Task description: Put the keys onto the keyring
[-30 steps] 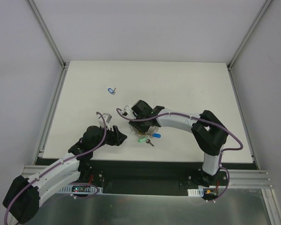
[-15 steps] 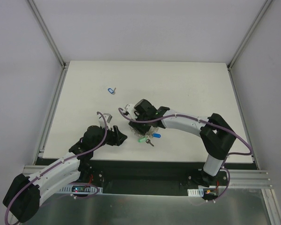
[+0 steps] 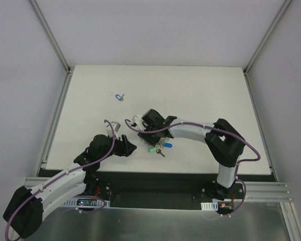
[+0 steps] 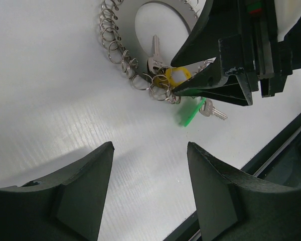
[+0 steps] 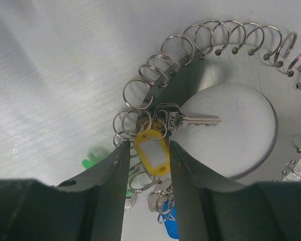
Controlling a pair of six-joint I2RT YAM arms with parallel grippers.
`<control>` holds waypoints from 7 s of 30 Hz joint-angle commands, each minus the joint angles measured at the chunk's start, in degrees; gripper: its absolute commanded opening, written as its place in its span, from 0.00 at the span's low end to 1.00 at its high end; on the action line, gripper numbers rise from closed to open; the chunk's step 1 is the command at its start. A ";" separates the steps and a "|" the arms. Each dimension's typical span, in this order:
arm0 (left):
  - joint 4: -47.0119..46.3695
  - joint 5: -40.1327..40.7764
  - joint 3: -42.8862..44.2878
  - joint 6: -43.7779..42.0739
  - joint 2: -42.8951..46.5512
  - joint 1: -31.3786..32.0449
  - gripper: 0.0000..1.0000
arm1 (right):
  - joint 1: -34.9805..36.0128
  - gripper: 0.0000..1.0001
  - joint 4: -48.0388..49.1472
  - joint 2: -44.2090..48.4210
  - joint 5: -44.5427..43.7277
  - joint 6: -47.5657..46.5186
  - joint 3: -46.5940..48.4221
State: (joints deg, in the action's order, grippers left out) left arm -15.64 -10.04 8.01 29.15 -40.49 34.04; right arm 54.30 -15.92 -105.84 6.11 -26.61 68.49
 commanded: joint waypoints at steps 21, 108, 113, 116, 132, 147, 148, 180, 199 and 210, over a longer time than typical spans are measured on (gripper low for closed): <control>-6.24 -1.38 5.43 -9.63 -3.36 -0.20 0.61 | -2.18 0.01 -4.82 5.29 3.73 -1.25 3.49; -33.49 -11.31 17.83 -33.02 -26.57 9.20 0.26 | -3.94 0.01 -19.06 24.54 1.63 -1.43 10.00; -33.58 -11.58 17.83 -32.40 -27.10 9.29 0.25 | -3.94 0.01 -19.06 24.81 1.80 -1.34 10.17; -33.06 -11.58 17.83 -32.13 -27.36 9.20 0.22 | -4.03 0.01 -19.06 25.07 1.80 -1.34 10.09; -30.24 -9.29 20.02 -31.78 -27.89 9.29 0.14 | -3.94 0.01 -19.59 25.25 1.98 -1.34 10.44; -28.83 -9.38 20.47 -32.22 -25.08 9.29 0.00 | -4.47 0.01 -21.87 26.21 -3.03 -2.48 10.61; -28.92 -9.29 20.29 -32.14 -24.64 9.29 0.00 | -4.64 0.02 -22.04 26.39 -3.38 -2.65 10.44; -25.41 -9.82 16.51 -28.62 -15.49 9.20 0.41 | -8.43 0.01 -19.84 30.08 2.59 -5.56 9.37; -26.02 -10.18 24.07 -33.00 -26.83 11.49 0.52 | -6.32 0.01 -22.66 29.47 -1.72 -4.24 12.46; -26.81 -10.87 25.83 -34.33 -30.52 11.49 0.44 | -4.91 0.01 -22.66 29.29 -1.63 -3.71 12.90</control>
State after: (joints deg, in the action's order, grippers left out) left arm -39.90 -19.33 30.96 -4.14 -70.28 45.06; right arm 48.93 -39.75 -78.17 5.13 -30.92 78.50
